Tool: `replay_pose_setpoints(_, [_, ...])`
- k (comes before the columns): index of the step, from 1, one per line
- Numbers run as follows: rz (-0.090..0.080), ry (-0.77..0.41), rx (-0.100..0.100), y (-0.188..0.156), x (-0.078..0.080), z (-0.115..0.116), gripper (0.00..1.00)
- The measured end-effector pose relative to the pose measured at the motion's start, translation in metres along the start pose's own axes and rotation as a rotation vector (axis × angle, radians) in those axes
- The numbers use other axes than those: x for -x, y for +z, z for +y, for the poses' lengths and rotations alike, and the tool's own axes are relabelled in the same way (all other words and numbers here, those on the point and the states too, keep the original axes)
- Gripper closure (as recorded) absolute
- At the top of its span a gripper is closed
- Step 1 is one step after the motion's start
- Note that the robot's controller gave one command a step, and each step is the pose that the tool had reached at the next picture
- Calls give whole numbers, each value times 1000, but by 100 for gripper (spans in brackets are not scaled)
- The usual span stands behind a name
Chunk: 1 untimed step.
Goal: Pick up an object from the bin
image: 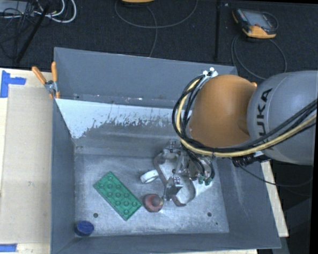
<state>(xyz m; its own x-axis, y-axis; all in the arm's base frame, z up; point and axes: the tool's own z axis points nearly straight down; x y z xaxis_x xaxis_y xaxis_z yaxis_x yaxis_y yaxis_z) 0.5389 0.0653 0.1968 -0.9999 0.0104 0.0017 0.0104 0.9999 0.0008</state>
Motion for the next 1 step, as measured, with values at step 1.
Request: replay_pose_setpoints(1, [-10,-65,0,-29,59,12,0])
